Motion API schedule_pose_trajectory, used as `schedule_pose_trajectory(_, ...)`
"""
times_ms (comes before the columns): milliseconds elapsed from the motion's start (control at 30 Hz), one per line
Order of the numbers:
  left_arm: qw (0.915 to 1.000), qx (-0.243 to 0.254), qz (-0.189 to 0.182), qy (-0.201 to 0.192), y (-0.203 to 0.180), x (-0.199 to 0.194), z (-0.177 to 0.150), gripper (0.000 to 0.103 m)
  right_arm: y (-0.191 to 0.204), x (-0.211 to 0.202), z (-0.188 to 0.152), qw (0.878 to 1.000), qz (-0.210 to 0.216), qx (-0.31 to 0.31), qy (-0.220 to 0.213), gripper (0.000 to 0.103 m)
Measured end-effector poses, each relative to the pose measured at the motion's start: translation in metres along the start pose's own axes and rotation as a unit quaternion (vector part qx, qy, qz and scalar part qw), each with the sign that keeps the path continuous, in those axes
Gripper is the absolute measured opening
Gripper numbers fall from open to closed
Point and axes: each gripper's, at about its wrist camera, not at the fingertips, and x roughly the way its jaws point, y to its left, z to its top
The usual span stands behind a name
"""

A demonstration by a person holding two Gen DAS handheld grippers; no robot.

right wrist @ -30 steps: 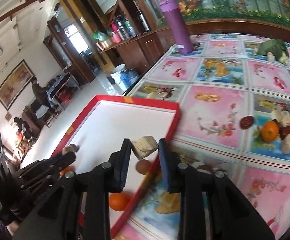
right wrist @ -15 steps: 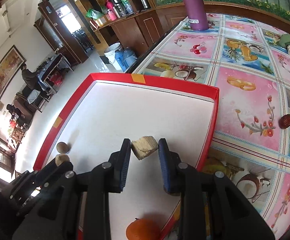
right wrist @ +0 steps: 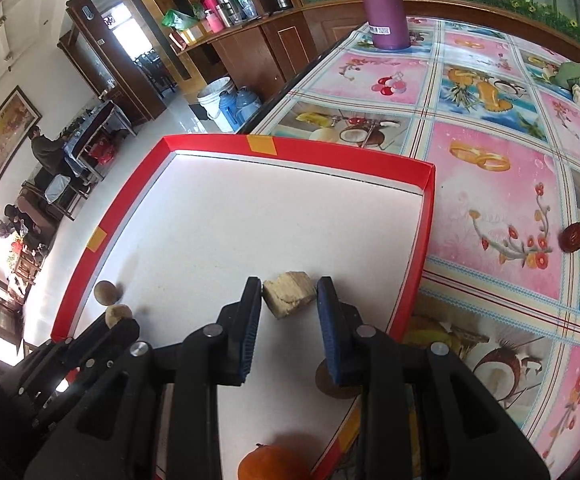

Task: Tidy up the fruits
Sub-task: 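Carry both pastry cubes into the tray and open both tools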

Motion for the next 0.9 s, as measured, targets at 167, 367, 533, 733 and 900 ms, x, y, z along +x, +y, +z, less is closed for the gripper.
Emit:
schedule_pose_trajectory(167,0.9998,-0.003,0.019,-0.007,0.001,-0.006,0.000,0.052,-0.005,-0.008,0.000,1.000,0.017,0.012,-0.010,0.031)
schedule_pose_trajectory(367,0.9995,-0.007,0.023,-0.022,-0.002,-0.018,0.005,0.062,-0.023,-0.040,0.003,0.998,0.028,0.026,-0.053,0.031)
schedule_pose_trajectory(533,0.9993,0.001,0.020,-0.032,-0.015,-0.028,0.009,0.070,-0.046,-0.065,0.000,0.996,0.024,0.044,-0.077,0.031)
schedule_pose_trajectory(733,0.9986,0.017,0.018,-0.046,-0.032,-0.041,0.014,0.076,-0.080,-0.089,-0.007,0.992,0.026,0.074,-0.099,0.031)
schedule_pose_trajectory(900,0.9981,0.029,0.017,-0.052,-0.047,-0.049,0.017,0.078,-0.109,-0.110,-0.013,0.988,0.023,0.095,-0.117,0.031)
